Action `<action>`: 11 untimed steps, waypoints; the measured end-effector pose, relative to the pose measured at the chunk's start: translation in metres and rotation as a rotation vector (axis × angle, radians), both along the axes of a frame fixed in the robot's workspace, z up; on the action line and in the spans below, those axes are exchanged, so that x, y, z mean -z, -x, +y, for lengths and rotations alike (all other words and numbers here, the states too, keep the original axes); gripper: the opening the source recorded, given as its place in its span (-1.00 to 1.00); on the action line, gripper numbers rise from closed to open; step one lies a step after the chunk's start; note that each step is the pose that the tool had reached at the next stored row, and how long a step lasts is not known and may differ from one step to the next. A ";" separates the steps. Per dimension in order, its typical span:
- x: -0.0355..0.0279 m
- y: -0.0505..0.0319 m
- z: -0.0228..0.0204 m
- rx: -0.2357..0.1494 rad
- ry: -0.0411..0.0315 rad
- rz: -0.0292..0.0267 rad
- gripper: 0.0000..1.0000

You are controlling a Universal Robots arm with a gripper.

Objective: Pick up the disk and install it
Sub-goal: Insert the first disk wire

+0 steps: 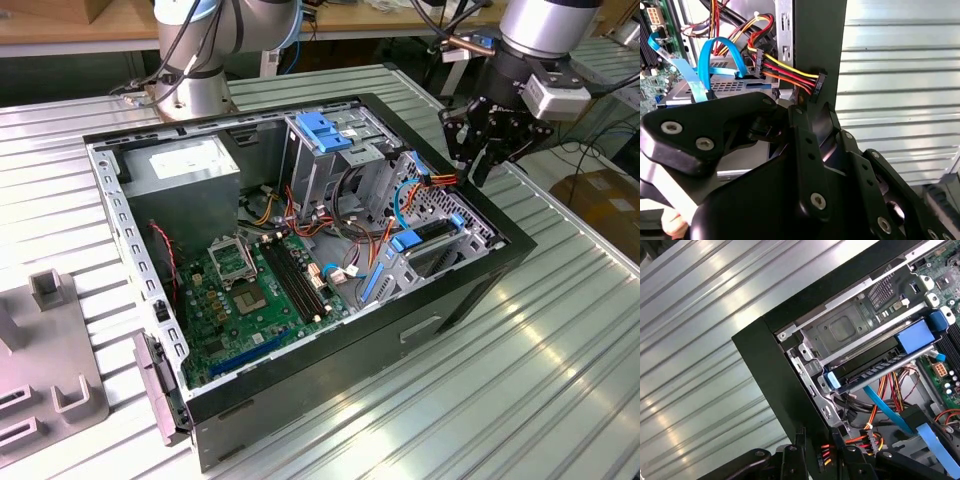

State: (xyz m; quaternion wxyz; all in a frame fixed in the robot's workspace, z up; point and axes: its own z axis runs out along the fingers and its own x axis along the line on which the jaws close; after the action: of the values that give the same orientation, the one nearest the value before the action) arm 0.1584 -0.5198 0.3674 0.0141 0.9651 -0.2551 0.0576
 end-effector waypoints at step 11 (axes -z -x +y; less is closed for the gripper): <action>0.0021 0.0000 0.0068 -0.142 0.0024 -0.0139 -0.35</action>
State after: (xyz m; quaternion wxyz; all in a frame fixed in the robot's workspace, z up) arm 0.1584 -0.5129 0.3653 0.0094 0.9803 -0.1863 0.0655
